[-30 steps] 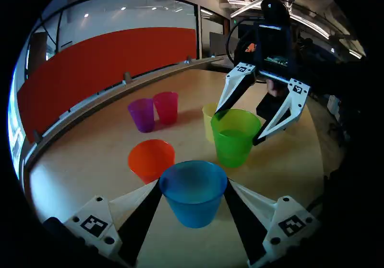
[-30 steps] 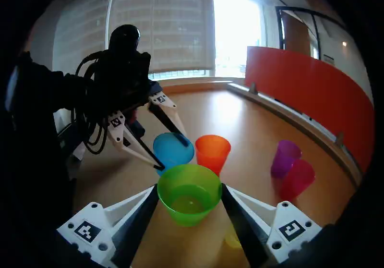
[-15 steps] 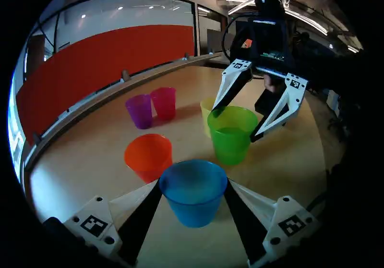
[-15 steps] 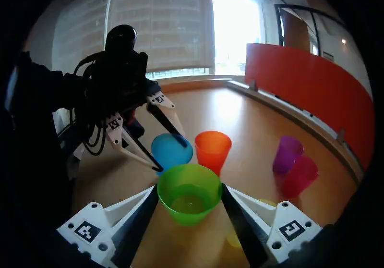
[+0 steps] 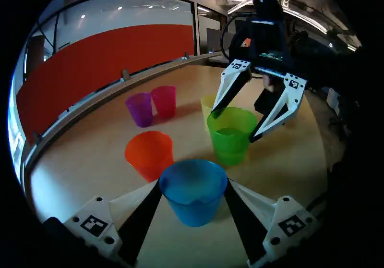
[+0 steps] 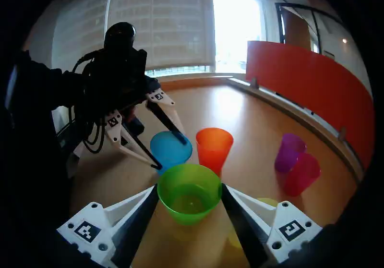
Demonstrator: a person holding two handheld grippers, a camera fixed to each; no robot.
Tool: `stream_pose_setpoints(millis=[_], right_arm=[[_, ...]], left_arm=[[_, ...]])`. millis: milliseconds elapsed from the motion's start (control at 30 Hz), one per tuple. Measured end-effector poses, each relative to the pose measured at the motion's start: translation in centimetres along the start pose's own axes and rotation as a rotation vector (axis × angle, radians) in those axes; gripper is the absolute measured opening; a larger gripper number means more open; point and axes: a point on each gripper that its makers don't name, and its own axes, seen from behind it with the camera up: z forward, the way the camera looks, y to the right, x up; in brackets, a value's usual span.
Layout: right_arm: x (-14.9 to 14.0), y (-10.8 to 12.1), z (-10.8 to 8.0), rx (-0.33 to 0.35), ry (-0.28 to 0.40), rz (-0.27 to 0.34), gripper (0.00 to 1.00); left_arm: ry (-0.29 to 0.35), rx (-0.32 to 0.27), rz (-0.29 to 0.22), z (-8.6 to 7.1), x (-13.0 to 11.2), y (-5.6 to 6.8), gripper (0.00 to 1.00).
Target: Pour water
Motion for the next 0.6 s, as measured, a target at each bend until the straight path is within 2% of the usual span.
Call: stream_pose_setpoints(millis=[600], right_arm=[[-2.0, 0.4, 0.1, -0.008, -0.051, -0.038, 0.94]], left_arm=[[-0.027, 0.010, 0.024, -0.5, -0.8, -0.3, 0.87]])
